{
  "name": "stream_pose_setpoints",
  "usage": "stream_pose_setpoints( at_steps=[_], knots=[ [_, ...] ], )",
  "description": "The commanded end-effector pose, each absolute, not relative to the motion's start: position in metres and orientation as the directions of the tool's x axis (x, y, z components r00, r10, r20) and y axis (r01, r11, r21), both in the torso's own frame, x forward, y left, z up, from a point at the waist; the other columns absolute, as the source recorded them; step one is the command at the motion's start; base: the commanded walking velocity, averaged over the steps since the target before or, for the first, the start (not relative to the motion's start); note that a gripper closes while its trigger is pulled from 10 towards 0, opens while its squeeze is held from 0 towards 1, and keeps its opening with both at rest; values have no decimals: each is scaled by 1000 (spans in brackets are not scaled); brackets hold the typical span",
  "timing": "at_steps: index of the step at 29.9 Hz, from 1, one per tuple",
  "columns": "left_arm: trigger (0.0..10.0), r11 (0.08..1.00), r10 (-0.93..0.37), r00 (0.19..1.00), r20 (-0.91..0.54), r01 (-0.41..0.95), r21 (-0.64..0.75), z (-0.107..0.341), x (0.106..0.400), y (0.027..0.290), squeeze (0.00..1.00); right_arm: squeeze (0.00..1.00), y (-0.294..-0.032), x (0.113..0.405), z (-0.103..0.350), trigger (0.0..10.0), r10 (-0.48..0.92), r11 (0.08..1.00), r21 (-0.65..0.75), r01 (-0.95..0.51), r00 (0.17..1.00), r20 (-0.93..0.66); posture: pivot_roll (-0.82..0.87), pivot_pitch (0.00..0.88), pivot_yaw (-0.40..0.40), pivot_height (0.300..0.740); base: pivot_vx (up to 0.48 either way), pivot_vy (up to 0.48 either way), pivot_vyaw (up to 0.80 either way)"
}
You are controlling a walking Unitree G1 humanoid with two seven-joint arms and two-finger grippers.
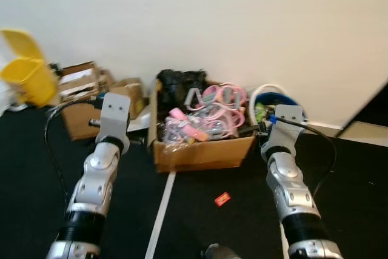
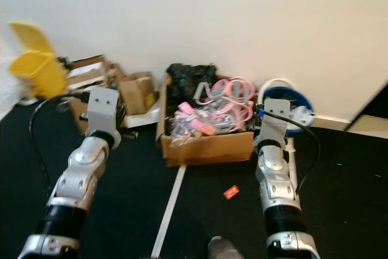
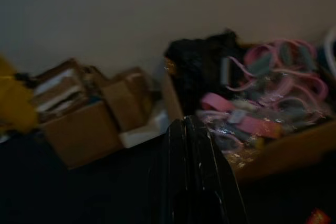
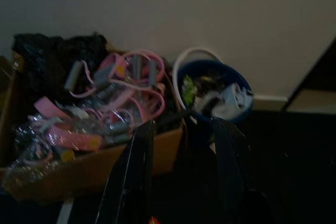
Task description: Picking trash to rubbish bin
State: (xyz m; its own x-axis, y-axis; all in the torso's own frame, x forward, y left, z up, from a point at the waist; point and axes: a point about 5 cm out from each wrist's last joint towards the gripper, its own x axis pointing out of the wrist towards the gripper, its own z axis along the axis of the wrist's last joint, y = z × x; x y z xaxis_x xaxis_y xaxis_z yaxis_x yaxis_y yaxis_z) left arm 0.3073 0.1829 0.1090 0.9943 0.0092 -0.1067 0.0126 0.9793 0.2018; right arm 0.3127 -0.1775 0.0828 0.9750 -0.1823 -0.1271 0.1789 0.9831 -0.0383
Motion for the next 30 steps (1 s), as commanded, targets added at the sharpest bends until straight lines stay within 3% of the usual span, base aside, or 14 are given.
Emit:
stream_pose_setpoints(
  at_steps=[1,30],
  knots=[
    [10000,980,19,994,-104,3,200,110,307,183,0,0,-175,313,78,10000,-167,986,-49,161,974,-154,47,39,3,740,0,0,-800],
    [10000,982,7,994,-105,13,190,111,309,178,0,0,-173,311,75,10000,-182,983,-39,178,969,-167,54,52,28,740,0,0,-800]
  ],
)
